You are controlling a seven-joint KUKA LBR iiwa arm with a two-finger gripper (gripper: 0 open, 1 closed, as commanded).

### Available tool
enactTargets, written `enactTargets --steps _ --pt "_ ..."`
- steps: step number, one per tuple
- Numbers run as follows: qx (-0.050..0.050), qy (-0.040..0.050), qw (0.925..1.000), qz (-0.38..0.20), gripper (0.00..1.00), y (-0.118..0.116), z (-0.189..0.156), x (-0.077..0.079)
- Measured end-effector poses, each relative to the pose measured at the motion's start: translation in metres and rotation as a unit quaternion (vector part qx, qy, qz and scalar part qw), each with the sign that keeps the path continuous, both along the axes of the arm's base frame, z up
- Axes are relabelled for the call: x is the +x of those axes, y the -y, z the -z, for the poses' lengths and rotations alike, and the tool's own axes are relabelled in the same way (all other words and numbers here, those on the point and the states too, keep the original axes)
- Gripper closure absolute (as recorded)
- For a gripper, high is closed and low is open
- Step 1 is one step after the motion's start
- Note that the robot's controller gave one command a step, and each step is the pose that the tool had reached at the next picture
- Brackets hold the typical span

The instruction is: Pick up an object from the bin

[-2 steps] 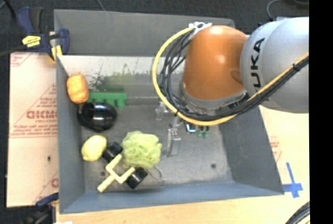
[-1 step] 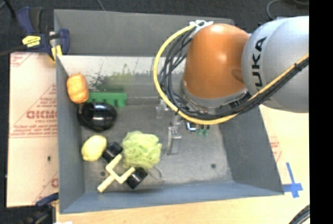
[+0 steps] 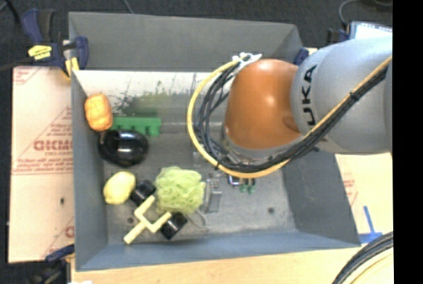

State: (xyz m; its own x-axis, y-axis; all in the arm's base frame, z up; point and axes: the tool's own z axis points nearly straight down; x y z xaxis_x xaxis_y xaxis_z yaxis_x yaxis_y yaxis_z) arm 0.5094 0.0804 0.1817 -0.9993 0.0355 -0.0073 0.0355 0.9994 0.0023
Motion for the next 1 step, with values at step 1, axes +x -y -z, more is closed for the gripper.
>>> enactTargets --steps 1 --pt "-0.001 -0.0035 0.9994 -0.034 0.0 0.0071 0.0398 0.0158"
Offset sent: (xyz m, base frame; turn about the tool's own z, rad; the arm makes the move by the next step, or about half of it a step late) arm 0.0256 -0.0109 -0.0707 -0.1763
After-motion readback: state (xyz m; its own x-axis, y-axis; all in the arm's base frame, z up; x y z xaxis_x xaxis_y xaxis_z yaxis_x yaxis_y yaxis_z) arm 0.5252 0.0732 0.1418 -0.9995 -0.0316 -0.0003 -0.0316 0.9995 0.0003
